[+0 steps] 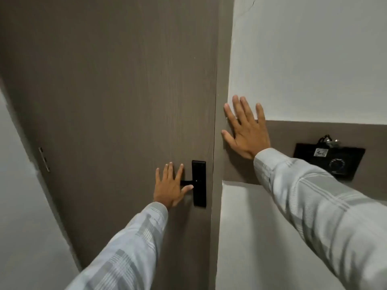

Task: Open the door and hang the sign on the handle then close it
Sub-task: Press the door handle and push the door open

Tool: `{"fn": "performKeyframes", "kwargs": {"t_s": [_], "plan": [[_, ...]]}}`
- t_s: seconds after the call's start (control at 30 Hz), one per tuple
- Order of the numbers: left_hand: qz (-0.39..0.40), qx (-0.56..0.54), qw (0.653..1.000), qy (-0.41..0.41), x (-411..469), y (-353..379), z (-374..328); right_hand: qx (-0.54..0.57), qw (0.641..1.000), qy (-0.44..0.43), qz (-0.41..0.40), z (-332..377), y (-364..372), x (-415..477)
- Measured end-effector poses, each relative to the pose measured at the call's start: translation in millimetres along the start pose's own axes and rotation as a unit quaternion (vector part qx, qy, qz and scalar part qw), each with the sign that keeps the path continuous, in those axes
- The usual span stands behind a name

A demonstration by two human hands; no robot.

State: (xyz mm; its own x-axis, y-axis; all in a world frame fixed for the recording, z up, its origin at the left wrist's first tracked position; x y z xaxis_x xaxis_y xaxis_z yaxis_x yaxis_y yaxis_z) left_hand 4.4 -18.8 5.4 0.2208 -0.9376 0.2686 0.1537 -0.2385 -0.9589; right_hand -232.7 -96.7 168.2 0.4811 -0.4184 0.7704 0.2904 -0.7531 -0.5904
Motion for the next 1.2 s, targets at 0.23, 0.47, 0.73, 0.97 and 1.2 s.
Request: {"fn": "performKeyframes", "kwargs": {"t_s": [0.23, 0.47, 0.73, 0.97, 1.2], "plan": [[0.006, -0.001, 0.996, -0.089, 0.2, 27.3, -22.6, -0.022, 1.0, -0.003, -0.003, -1.3, 5.2, 2.3], [0.061, -0.107, 0.988, -0.093, 5.6, 24.0, -23.2, -0.019, 1.0, -0.001, 0.014, 0.4, -0.1, 6.5], [0.12, -0.178, 0.97, -0.113, 1.2, 33.8, -29.9, -0.013, 0.997, -0.002, 0.072, -0.3, -9.0, 4.6], [0.123, -0.235, 0.959, -0.101, -23.6, 24.2, -22.8, 0.024, 0.996, 0.018, 0.084, 7.2, -10.7, 4.2], [0.045, 0.014, 0.999, 0.0, -34.6, -12.8, 10.1, 0.055, 0.997, 0.02, 0.055, 21.1, -14.8, -5.9]]}}
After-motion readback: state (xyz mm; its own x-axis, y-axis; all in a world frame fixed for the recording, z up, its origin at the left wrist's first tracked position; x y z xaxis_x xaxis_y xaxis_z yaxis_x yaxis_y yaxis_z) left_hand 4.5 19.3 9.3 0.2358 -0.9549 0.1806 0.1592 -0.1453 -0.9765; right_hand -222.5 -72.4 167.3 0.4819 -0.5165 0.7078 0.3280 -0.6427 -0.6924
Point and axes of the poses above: each hand's wrist, its own x-axis towards the middle knuckle, its own y-axis out of the palm, z = x × y, the point moved 2 cm from there along x, towards the middle knuckle, and after that the axes turned 5 degrees about x, right-handed, at the moved point
